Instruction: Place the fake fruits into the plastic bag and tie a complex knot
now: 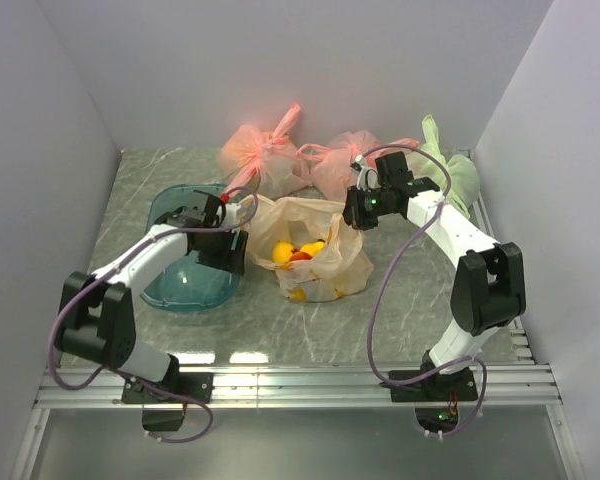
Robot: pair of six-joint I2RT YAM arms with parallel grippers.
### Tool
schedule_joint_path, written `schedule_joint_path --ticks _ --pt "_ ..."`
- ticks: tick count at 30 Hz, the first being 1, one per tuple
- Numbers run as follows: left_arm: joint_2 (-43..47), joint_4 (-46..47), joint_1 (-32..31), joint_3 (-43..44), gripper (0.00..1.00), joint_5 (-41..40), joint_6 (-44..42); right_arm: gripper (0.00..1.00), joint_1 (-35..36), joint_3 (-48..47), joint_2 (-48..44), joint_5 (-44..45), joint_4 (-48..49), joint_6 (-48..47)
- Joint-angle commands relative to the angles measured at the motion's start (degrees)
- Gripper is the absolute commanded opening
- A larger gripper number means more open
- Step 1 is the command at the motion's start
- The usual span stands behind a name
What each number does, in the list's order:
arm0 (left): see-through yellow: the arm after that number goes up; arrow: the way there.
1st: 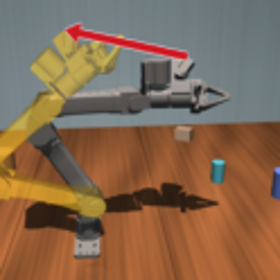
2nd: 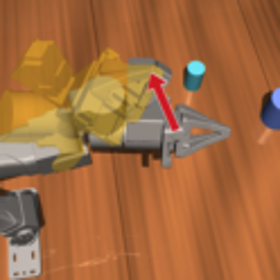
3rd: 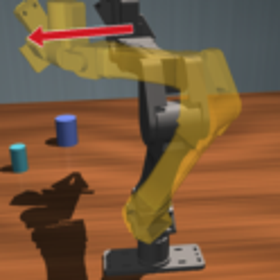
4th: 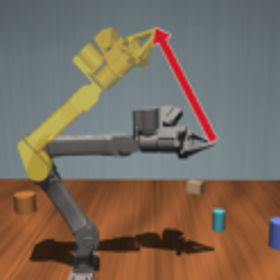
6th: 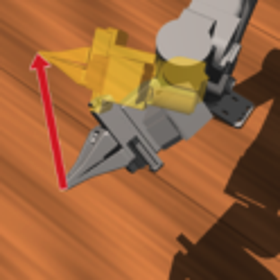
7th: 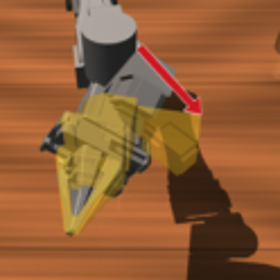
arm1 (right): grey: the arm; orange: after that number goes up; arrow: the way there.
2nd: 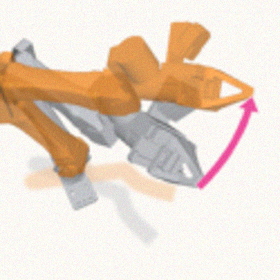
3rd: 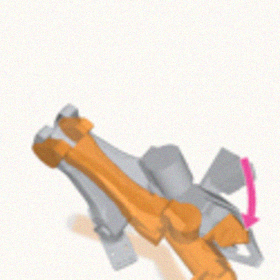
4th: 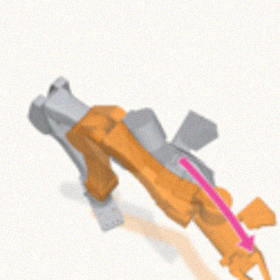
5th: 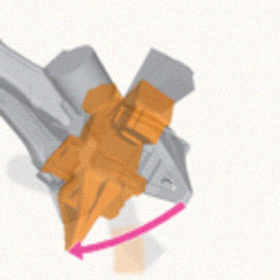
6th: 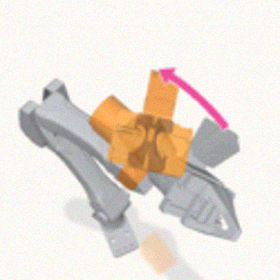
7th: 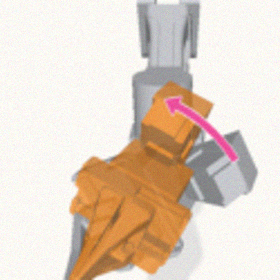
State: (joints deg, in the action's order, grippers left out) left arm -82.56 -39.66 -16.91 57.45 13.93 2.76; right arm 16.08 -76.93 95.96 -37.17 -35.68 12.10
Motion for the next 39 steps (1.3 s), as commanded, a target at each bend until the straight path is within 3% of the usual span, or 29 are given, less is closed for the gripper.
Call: schedule_joint_path --ticks 1,3,5,6,9,19,20,22,23,24,26,30,34,39 --pt "-4.69 5.38 -0.41 2.13 0.71 -5.57 2.24 0.0 -0.52 -2.79 0.45 -0.89 0.0 -0.32" --pt "-10.23 5.47 -0.23 5.12 0.54 -7.77 2.42 0.0 -0.52 -3.32 0.45 -0.63 -0.44 -0.58" --pt "-14.18 4.68 1.25 7.75 0.44 -10.76 3.03 0.0 -0.43 -3.58 0.19 -0.01 -0.97 -0.76" --pt "-14.9 4.24 2.31 8.2 0.34 -10.6 3.3 0.0 -0.61 -3.58 -0.07 0.34 -1.06 -1.11" --pt "-15.08 3.28 7.83 8.12 0.19 -11.65 3.56 0.0 -0.52 -2.88 -0.95 1.22 -1.41 -1.64" --pt "-9.46 0.99 23.05 6.01 0.11 -12.7 -9.43 0.0 -0.61 -2.61 0.01 -0.27 -1.85 -2.25" --pt "-9.8 0.38 23.67 6.18 0.13 -11.57 -10.49 0.0 -0.52 -2.62 0.19 -0.36 -1.85 -2.17" --pt "-10.25 -1.29 25.08 8.27 0.33 -8.24 -12.6 0.0 -0.43 -2.88 0.72 -0.62 -1.94 -2.43" --pt "-9.81 -2.34 25.17 9.42 0.44 -5.78 -14.78 0.0 -0.52 -3.05 0.89 -0.89 -1.94 -2.34" --pt "-9.03 -4.7 25.17 10.83 0.62 1.9 -16.28 0.0 -0.52 -3.05 0.98 -1.15 -1.94 -2.43" --pt "-5.6 -6.21 24.47 15.57 0.81 9.06 -19.1 0.0 -0.61 -2.97 0.89 -2.02 -1.76 -2.52" --pt "-1.82 -11.13 18.08 24.97 0.95 27.23 -24.2 0.0 -0.34 -3.49 0.89 -3.35 -2.2 -2.96" --pt "0.74 -7.37 6.56 32.53 0.98 32.72 -22.29 0.0 0.62 -4.46 0.89 -3.88 -2.81 -3.66" --pt "0.91 1.23 -6.18 34.92 0.99 39.49 -16.75 0.0 2.38 -6.22 1.24 -3.61 -3.52 -4.19"
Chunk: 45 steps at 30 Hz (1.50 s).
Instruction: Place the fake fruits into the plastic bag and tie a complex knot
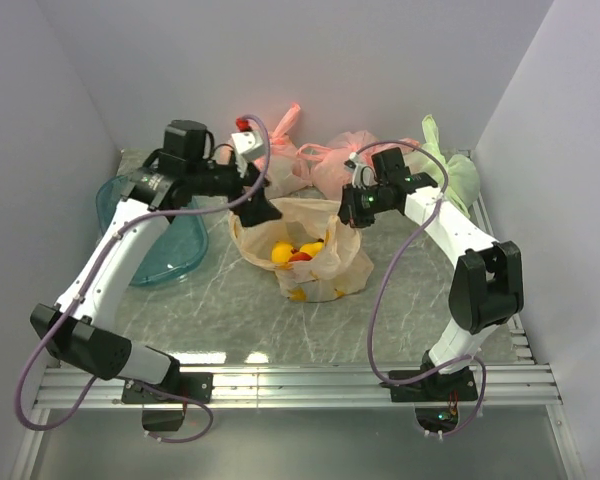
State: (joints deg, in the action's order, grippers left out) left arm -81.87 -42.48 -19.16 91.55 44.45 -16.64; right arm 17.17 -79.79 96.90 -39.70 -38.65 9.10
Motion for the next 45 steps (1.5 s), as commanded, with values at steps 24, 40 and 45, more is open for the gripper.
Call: schedule_joint_path --ticks 24,40,45 --pt "-5.14 26.22 -19.77 -9.46 0.9 13.47 -2.87 0.0 5.68 -7.13 2.15 -3.36 -3.45 -3.65" --pt "-7.6 26.13 -20.31 -5.95 0.0 14.97 11.18 1.0 -6.7 -3.11 -14.0 0.7 9.18 -8.49" --pt "-10.06 25.69 -20.04 -0.95 0.0 10.41 20.23 1.0 -8.12 9.71 -32.46 -4.05 23.69 -17.09"
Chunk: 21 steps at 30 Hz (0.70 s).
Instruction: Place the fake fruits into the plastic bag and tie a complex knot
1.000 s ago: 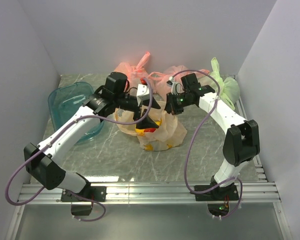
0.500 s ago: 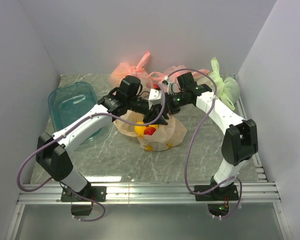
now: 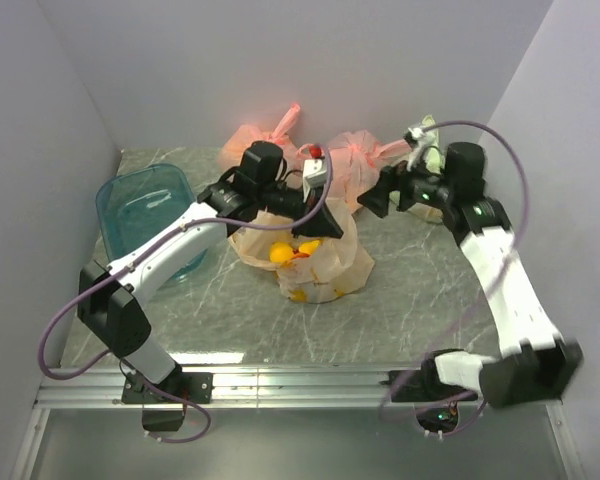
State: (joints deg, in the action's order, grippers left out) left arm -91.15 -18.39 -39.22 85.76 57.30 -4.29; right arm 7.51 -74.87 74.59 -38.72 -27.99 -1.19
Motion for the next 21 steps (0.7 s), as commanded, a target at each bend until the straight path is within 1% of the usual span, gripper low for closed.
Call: schedule_joint_path --ticks 1,4,5,7,8,10,11,12,14,15,17,19,21 --pt "-1.91 1.26 0.2 5.73 0.0 -2.37 9.73 1.0 1.54 6.21 -13.47 -7.57 13.92 -9.16" --pt "-3.32 2.3 0.81 7.93 0.0 -1.49 13.77 1.0 2.68 10.79 -17.54 -10.58 15.33 -11.98" --pt "-3.59 3.7 1.25 8.11 0.0 -0.62 14.74 1.0 3.3 11.84 -19.55 -11.28 15.42 -14.52" --pt "-4.03 5.03 1.25 8.64 0.0 -0.17 16.86 1.0 5.58 15.36 -21.23 -10.33 16.29 -17.17" --pt "-4.21 5.64 1.25 8.73 0.0 0.88 17.39 1.0 8.11 16.41 -22.19 -8.93 16.82 -19.18" --pt "-4.9 7.22 1.17 9.34 0.0 1.85 19.66 1.0 10.15 20.02 -22.64 -7.78 20.77 -20.33" --pt "-5.35 7.58 1.34 9.69 0.0 2.72 20.02 1.0 12.25 20.98 -22.47 -6.9 22.61 -20.34" --pt "-5.96 7.5 1.34 10.65 0.0 3.95 20.11 1.0 12.88 22.82 -22.21 -5.5 26.11 -20.34" --pt "-6.14 7.84 1.34 11.1 0.0 5.01 20.64 1.0 14.54 24.06 -20.8 -4.44 27.89 -21.4" --pt "-6.23 7.67 1.34 11.36 0.0 5.36 20.47 1.0 14.99 25.29 -20.28 -4.26 31.73 -21.57" --pt "-6.05 8.11 1.34 11.19 0.0 5.63 20.47 1.0 15.78 26.09 -18.69 -4.08 35.26 -21.92" --pt "-6.31 9.07 1.34 11.45 0.0 6.24 21.08 0.98 17.19 26.53 -17.12 -3.56 36.59 -21.92" --pt "-6.58 10.83 1.25 11.97 0.0 6.51 23.26 0.94 18.5 27.32 -16.06 -3.21 37.56 -22.36"
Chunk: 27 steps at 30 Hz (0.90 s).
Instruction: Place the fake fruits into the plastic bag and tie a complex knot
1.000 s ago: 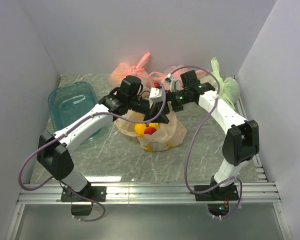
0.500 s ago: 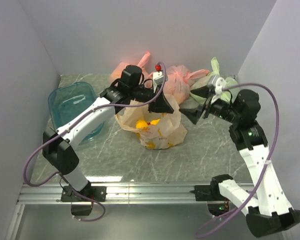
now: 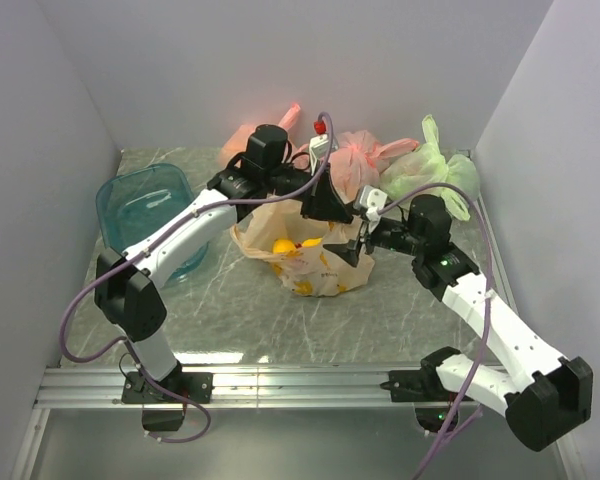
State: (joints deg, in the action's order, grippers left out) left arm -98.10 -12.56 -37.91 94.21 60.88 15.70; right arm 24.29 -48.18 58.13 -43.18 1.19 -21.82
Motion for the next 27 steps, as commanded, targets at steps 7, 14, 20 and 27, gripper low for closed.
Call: schedule_joint_path --ticks 7,14,20,27 --pt "-1.91 10.09 0.03 8.61 0.0 5.03 8.73 0.64 2.86 3.27 4.01 1.87 11.2 -1.21" --pt "0.8 15.9 2.92 5.99 0.17 1.09 12.34 0.0 2.25 2.57 3.49 3.98 4.8 2.48" --pt "11.87 9.5 19.05 -6.19 0.7 -13.75 9.35 0.0 -3.19 1.43 1.81 0.91 1.8 9.69" --pt "15.5 -8.08 28.51 -20.29 0.67 -36.43 -3.65 0.0 -5.22 1.6 3.57 -1.29 2.24 12.94"
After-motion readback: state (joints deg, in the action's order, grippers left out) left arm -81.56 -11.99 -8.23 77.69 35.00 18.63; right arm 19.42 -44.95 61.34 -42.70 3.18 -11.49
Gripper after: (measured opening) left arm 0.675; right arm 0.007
